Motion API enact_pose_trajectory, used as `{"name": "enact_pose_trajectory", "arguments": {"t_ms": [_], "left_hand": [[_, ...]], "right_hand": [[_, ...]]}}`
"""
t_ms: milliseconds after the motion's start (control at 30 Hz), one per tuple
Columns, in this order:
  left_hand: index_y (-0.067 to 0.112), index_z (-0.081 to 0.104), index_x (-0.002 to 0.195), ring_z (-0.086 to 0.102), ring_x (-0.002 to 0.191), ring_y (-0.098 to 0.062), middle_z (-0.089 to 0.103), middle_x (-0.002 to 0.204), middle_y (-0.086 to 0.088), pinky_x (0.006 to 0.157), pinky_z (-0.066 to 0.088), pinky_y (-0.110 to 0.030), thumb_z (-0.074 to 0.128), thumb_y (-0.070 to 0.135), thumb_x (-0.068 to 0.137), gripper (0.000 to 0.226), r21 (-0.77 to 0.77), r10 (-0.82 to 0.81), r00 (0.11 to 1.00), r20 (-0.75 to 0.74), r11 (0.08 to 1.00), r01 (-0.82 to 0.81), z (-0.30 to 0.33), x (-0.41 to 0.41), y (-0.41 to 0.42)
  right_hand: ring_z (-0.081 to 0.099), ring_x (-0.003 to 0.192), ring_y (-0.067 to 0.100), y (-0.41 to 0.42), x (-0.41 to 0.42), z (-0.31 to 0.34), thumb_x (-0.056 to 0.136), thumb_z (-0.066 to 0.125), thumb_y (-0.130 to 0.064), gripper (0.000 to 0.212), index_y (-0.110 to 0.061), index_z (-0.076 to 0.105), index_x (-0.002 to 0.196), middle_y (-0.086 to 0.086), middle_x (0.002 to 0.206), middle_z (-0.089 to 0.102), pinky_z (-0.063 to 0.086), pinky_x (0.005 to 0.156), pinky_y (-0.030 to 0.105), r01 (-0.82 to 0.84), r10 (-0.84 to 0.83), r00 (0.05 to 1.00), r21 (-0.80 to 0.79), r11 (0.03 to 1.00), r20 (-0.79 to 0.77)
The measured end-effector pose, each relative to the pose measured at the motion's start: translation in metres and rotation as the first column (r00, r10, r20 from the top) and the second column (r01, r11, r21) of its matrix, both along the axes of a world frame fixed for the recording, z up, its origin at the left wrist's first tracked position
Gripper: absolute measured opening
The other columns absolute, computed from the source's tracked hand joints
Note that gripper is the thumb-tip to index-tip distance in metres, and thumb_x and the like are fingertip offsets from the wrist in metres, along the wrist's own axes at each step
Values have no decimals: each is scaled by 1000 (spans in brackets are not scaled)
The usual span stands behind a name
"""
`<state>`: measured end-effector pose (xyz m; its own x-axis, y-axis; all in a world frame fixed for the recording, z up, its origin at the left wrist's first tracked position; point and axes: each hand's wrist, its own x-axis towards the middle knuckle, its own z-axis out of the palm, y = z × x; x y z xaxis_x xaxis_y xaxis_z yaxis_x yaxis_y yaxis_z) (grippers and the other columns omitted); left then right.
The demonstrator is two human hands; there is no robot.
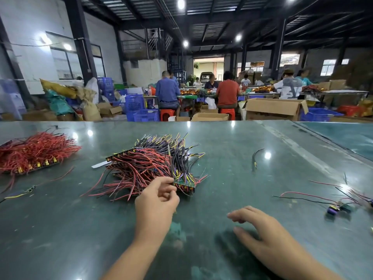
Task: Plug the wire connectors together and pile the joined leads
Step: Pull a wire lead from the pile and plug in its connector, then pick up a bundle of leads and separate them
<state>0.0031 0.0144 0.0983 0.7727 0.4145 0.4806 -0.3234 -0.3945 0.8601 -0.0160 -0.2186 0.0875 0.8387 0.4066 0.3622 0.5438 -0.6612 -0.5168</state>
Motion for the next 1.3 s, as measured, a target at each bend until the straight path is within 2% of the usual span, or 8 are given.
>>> {"name": "enact_pose_trajectory", "arguments": {"t_ms": [300,533,700,867,967,1100,1233,1300], "left_hand": [[31,68,97,62,73,-1,67,84,13,72,56,-23,72,10,75,30,232,-635,767,-92,735,637,-18,-25,-58],[35,70,88,64,77,-4,64,89,19,71,54,-23,70,20,75,20,250,-543,836,-78,802,543,-20,-19,-48],[38,58,92,57,86,-1,60,103,7,68,45,-7,63,0,81,40,135,-115,993,-30,984,118,-22,6,-20],[9,49,129,53,111,-25,51,127,-10,93,40,-28,61,21,86,46,68,78,891,-447,996,-53,-14,53,-13],[3,52,114,57,102,-32,60,113,-14,87,49,-33,60,38,85,46,-37,64,822,-565,994,-103,2,76,-25],[-1,64,96,64,91,-32,66,99,-20,83,56,-47,67,17,82,23,-239,33,830,-557,950,-198,7,94,-35],[6,59,77,61,73,-26,64,86,-16,54,58,-36,57,-12,84,19,-649,-158,902,-401,744,-159,11,92,-35],[6,57,81,58,71,-24,61,85,-13,57,56,-35,53,-13,87,21,-754,-241,913,-328,649,-100,18,79,-34]], "right_hand": [[63,64,8,14,-1,10,91,54,-1,16,-11,65,97,0,70,71,50,65,25,235,92,888,616,751,-451],[60,51,15,-7,13,13,89,55,3,7,-2,60,90,7,61,61,46,45,15,427,-69,889,767,480,-452],[62,78,30,-64,32,5,87,65,-14,9,-17,60,79,14,84,68,46,65,33,749,-716,653,348,564,-246],[46,118,32,-74,33,3,86,58,-34,25,-27,59,111,7,125,58,37,99,37,842,-856,513,-153,517,-68],[38,120,33,-56,25,2,84,61,-31,29,-26,61,112,7,127,54,30,100,36,792,-798,602,-104,601,-28],[36,122,27,-42,22,1,86,61,-28,28,-28,59,113,0,125,53,23,100,30,691,-696,718,-93,717,-22],[33,119,25,-35,18,2,85,62,-18,24,-24,61,108,-3,114,53,21,96,28,626,-624,780,65,777,-50],[32,114,23,-33,16,4,84,62,-13,21,-23,62,103,-6,104,50,22,89,25,571,-571,820,135,809,-48]]}}
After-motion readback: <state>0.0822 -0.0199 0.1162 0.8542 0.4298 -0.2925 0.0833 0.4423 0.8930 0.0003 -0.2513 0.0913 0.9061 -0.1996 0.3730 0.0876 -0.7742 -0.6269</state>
